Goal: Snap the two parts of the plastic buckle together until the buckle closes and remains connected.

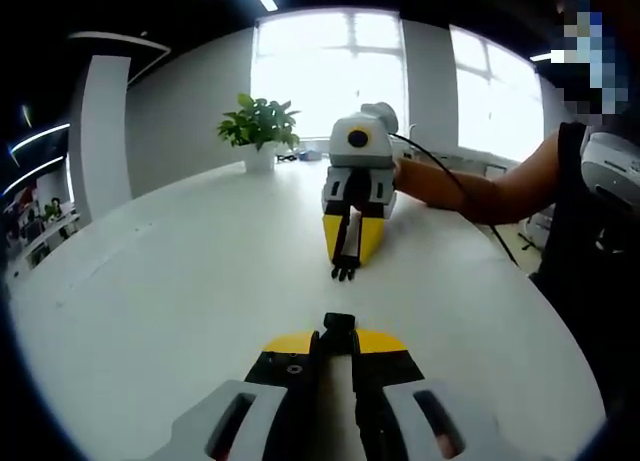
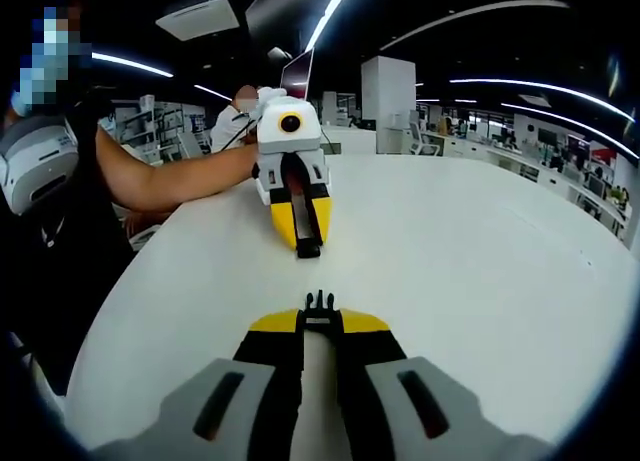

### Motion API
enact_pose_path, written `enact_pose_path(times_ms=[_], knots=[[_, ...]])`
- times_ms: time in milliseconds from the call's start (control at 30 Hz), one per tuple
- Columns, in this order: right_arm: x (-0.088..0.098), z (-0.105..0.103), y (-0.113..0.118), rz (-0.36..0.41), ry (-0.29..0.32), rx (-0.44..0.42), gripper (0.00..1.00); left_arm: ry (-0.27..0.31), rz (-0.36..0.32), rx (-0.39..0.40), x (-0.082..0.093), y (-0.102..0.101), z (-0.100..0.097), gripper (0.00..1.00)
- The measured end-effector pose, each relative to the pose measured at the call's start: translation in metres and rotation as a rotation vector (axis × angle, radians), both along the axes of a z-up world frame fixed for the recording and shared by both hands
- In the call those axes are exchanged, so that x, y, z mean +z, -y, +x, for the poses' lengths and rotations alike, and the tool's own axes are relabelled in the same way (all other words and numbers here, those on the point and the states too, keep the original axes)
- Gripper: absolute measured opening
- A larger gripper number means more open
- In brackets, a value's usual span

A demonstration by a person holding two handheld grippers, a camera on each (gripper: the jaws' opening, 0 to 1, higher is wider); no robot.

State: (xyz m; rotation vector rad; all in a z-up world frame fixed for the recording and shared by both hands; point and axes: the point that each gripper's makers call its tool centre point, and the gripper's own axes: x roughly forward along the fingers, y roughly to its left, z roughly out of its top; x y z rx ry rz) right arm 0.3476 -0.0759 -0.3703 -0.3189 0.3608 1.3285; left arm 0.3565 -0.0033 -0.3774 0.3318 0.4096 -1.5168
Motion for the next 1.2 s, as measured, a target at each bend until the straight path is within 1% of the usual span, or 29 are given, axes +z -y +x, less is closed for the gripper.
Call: enact_pose_path(times_ms=[467,1200], knots=[[-0.0015,-0.0011,-0.0009,0.005,-0.012,0.003,0.1,-0.002,-0.008,-0.014,-0.0004,0.0029,-0.0026,0.1],[-0.0013,-0.0013,-0.0043,0.009,-0.006,0.011,0.1,0.007,-0.009,-0.022,-0.0005,0.0086,-0.0056,0.1]])
